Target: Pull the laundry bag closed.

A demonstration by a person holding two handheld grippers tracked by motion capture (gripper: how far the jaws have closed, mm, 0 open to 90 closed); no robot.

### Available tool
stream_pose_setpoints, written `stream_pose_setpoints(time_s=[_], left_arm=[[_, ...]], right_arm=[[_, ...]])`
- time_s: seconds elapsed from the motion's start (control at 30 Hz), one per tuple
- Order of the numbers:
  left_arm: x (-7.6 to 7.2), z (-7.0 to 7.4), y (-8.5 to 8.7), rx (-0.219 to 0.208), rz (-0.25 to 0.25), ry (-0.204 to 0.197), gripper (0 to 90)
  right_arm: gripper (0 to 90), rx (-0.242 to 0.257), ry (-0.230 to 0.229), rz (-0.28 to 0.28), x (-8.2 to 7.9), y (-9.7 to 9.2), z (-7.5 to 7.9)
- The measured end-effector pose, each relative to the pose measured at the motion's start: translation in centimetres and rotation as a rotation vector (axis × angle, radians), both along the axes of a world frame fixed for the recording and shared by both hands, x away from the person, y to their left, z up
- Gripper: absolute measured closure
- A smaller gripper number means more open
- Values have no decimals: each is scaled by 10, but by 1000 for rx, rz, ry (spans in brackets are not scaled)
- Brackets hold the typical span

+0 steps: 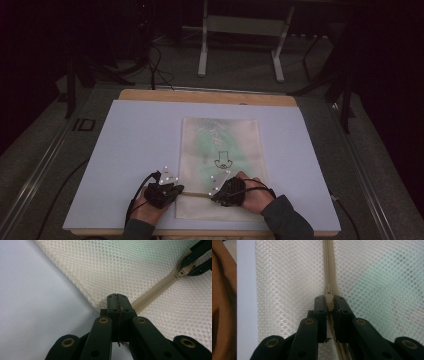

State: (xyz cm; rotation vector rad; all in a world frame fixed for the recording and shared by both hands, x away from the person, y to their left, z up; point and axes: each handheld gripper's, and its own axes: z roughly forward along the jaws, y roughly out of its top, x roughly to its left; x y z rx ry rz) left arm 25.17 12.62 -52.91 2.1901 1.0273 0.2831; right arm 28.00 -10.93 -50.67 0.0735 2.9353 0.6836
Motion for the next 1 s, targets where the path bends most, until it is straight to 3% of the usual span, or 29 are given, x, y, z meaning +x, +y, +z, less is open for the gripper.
stream_pose_setpoints(time_s=[1.0], left_arm=[[0,0,0,4,-1,1,894]], right_arm=[[826,-5,7,-25,0,-21,2]])
